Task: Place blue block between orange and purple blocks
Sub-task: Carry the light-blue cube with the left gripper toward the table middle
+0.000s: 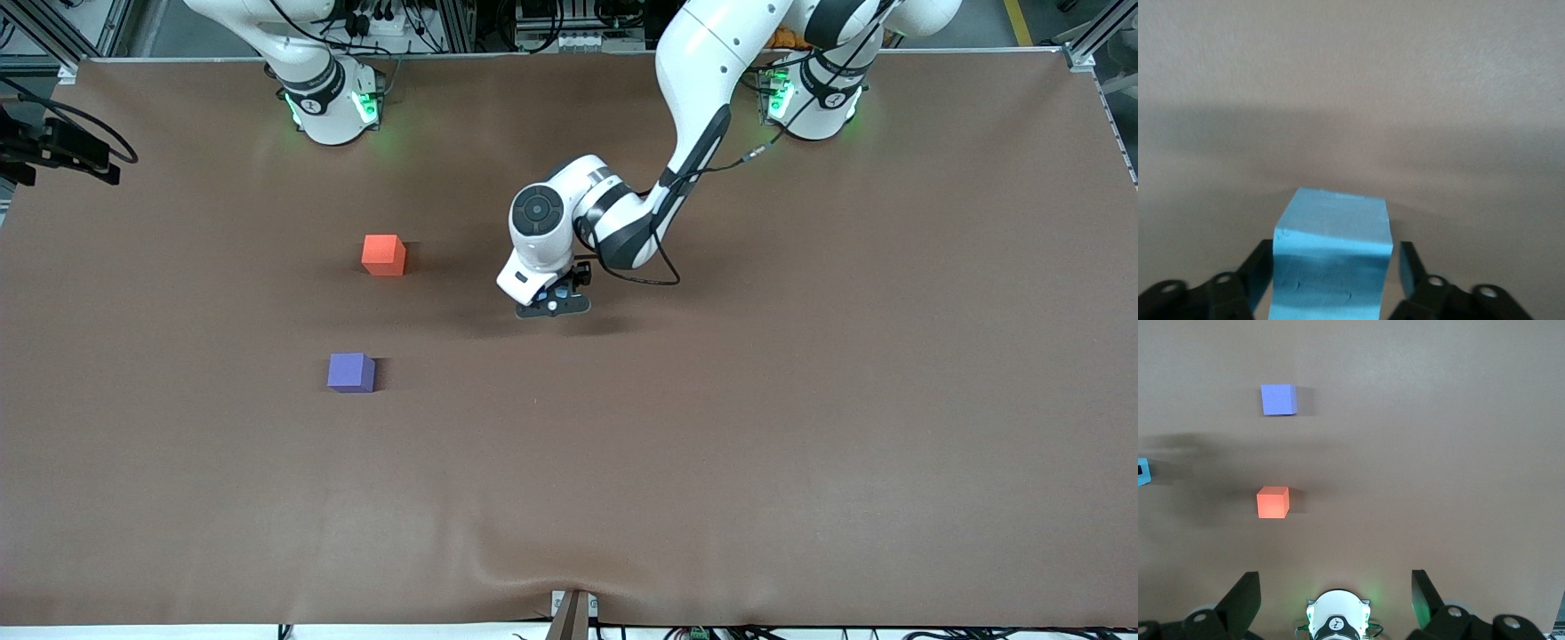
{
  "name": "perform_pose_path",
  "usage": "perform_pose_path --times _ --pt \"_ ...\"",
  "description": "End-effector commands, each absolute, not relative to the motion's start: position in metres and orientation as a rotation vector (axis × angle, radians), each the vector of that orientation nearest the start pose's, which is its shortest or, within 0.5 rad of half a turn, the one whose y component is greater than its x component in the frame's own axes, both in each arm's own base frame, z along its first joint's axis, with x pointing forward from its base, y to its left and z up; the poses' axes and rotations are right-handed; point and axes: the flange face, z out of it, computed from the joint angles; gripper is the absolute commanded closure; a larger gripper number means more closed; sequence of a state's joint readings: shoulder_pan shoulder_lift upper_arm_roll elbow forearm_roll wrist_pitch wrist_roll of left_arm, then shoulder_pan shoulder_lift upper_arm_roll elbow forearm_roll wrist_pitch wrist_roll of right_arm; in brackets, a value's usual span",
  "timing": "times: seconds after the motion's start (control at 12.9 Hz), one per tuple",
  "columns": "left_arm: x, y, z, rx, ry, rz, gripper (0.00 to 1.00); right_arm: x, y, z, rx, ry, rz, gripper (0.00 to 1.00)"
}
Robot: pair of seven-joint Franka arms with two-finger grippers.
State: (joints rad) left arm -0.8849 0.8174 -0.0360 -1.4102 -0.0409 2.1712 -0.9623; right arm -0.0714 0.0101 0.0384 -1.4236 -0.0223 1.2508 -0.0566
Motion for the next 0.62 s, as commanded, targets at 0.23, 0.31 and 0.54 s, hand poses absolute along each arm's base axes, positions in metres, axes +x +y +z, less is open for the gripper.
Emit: perform_pose_path --times 0.23,0.31,0.54 --pt "0.471 -0.534 0.337 -3.064 -0.214 0.047 0.00 0.552 0.023 0.611 -3.128 -0.176 0.450 0.00" --pt "0.496 -0.497 0.378 -3.052 -0.259 0.042 0.00 0.563 0.035 0.585 -3.107 -0.207 0.527 0.00" --pt "0.561 -0.381 0.448 -3.056 -0.281 0.086 0.00 0.562 0.101 0.569 -3.096 -0.374 0.559 0.00"
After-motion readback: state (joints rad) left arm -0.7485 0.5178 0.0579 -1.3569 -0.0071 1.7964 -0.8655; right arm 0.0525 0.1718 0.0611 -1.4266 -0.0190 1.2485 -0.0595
